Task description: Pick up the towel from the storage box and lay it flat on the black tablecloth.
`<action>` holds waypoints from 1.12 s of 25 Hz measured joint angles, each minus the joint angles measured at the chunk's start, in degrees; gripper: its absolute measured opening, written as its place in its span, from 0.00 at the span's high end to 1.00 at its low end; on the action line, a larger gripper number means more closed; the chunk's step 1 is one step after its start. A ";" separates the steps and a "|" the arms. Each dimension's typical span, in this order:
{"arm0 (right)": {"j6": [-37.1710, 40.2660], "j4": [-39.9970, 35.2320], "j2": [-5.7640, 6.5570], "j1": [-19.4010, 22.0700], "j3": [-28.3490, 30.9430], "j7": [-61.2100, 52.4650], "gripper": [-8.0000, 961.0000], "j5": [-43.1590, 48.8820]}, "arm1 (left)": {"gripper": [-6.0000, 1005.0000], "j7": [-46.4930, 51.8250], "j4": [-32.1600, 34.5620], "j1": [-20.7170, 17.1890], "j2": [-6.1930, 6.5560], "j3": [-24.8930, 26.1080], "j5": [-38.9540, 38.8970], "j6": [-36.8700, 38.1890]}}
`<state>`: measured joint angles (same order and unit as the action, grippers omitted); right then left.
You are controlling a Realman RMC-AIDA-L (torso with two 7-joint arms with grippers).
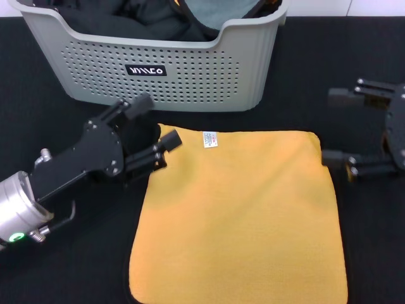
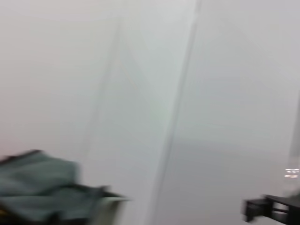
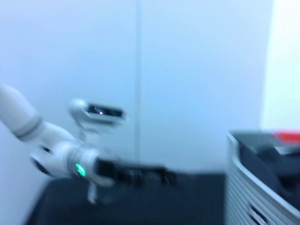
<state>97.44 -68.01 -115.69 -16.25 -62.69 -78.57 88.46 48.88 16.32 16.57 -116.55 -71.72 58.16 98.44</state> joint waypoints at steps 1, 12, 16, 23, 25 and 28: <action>2.03 0.74 0.00 0.01 0.52 0.45 0.09 -1.05 | 0.11 1.48 0.83 0.11 0.23 -0.02 1.47 1.06; 15.91 4.56 -0.20 -0.93 1.43 1.92 0.09 -5.04 | 0.12 10.80 13.96 2.26 -1.52 -0.09 17.02 7.08; 14.49 9.01 -0.20 -2.11 1.19 4.71 0.09 -4.89 | 0.13 10.96 14.44 4.45 -1.35 0.35 18.48 6.90; 9.16 21.97 -0.50 -7.79 -1.45 14.21 0.09 -5.88 | 0.13 12.71 13.77 5.92 3.06 1.69 18.50 6.80; 7.70 23.66 -0.51 -9.03 -2.93 15.41 0.09 -6.29 | 0.13 12.98 13.59 5.37 3.75 3.36 18.42 6.91; 7.00 24.08 -0.51 -9.50 -3.86 16.06 0.09 -6.73 | 0.13 13.05 13.83 4.49 3.86 4.82 18.56 7.05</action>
<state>104.45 -43.93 -116.19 -25.75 -66.55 -62.51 81.73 61.93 30.15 21.07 -112.69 -66.89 76.73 105.49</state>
